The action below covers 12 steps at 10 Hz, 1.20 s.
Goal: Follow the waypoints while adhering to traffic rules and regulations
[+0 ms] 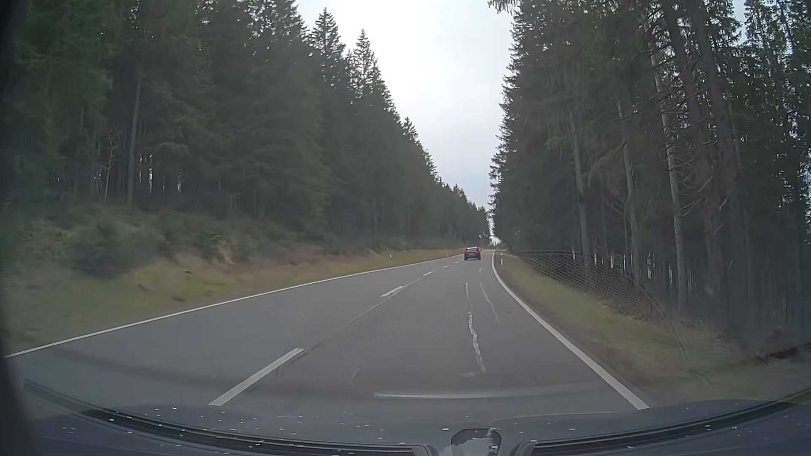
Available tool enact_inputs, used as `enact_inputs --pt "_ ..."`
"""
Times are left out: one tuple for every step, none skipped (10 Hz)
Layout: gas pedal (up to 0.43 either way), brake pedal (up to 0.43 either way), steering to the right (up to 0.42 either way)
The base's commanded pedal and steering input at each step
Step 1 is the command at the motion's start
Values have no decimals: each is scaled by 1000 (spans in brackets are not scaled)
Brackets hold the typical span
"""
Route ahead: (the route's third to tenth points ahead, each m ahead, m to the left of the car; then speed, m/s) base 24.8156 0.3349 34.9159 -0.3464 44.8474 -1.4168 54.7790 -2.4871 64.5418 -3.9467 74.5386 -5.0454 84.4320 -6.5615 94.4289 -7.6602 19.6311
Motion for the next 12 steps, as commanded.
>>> enact_inputs --pt "169 0 17" --pt "189 0 17" --pt "197 0 16" --pt "197 0 15" --pt "209 0 15" --pt "228 0 15" --pt "260 0 15" --pt "260 0 15" --pt "260 0 15" --pt "268 0 14" --pt "287 0 14" --pt "299 0 12"
